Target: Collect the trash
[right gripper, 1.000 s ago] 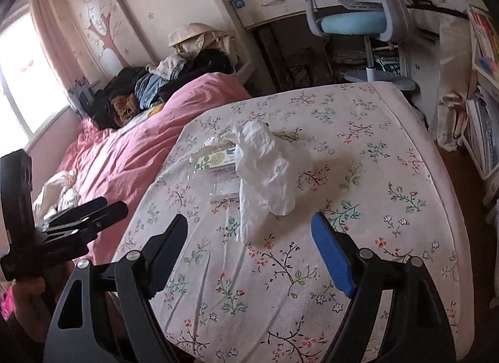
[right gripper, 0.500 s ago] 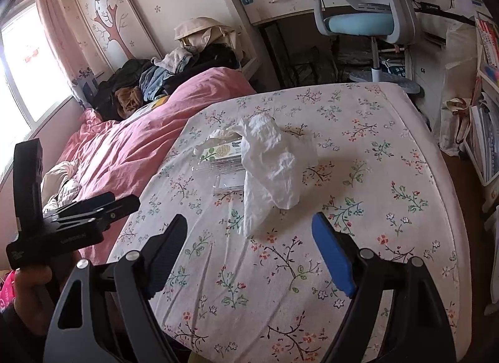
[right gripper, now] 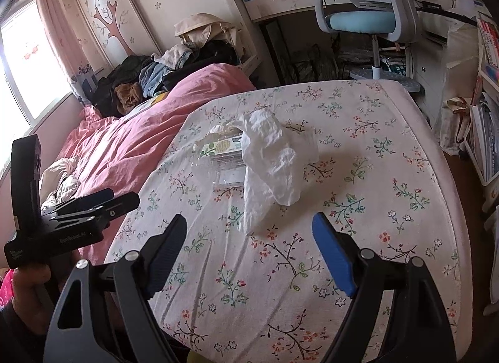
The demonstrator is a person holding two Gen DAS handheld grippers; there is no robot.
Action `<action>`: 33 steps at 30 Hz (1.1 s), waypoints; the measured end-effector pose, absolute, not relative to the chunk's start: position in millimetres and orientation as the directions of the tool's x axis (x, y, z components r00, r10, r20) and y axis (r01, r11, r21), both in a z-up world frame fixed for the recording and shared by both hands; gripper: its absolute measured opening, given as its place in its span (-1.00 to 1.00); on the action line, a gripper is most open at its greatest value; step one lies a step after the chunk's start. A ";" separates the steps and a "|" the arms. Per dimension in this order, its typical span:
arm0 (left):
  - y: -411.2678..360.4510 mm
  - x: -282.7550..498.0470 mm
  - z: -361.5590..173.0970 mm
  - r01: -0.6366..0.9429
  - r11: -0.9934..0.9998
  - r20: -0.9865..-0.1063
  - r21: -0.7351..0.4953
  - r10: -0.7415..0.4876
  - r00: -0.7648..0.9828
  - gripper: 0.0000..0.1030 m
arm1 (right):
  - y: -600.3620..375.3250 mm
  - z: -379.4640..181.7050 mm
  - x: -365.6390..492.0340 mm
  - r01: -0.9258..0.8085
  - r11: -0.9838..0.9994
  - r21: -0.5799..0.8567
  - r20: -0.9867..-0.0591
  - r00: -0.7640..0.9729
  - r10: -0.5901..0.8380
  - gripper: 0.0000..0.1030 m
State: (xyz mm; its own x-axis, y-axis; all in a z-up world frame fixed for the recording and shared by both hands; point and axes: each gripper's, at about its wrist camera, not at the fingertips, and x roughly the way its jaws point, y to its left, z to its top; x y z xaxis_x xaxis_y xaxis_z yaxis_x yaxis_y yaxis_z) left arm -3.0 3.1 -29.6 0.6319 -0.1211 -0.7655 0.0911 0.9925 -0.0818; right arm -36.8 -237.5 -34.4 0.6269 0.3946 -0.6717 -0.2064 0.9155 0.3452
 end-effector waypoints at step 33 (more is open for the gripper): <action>-3.1 -10.1 -23.5 0.118 0.991 -0.743 -0.063 -0.126 0.657 0.69 | -222.4 -44.9 -27.2 -0.219 0.930 0.294 -0.712 0.599 0.366 0.59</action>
State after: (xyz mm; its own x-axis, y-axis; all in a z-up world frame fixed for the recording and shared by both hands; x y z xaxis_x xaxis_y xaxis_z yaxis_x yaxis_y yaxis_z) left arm -10.1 -3.1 -23.5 0.6570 -0.1258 -0.7434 0.1184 0.9910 -0.0631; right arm -27.2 -222.4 -44.9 0.5991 0.3662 -0.7121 -0.2189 0.9303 0.2942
